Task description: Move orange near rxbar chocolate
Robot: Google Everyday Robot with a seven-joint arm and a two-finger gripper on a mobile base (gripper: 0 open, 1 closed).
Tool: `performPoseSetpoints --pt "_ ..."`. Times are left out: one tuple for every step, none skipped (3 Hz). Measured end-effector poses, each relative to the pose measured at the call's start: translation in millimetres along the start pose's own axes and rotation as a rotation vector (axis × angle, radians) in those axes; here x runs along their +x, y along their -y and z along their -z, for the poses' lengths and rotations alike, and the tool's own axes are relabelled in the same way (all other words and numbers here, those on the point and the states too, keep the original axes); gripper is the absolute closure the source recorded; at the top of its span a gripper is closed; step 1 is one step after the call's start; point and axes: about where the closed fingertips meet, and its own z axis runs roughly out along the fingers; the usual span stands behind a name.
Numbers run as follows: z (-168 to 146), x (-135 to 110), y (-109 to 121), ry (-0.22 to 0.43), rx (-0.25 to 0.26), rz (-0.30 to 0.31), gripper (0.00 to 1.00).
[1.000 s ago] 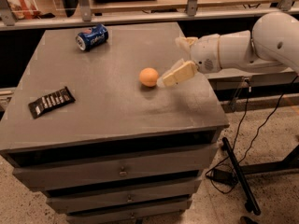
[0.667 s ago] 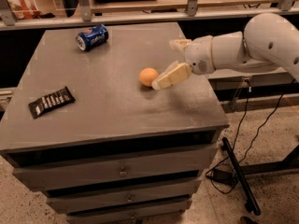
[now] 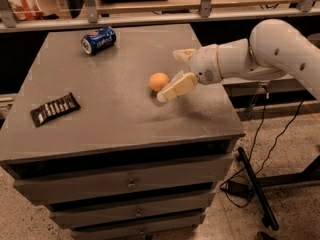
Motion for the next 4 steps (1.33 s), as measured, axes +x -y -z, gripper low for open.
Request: performPoseSetpoints --pt "-8 3 -4 -0.001 -0.030 -0.005 0.18" --pt "-15 6 -8 0.000 -0.053 -0.010 0.41" --pt "-22 7 -11 -0.001 -0.083 -0.009 0.65" --pt "-34 3 -11 0.009 -0.115 0.003 0.88"
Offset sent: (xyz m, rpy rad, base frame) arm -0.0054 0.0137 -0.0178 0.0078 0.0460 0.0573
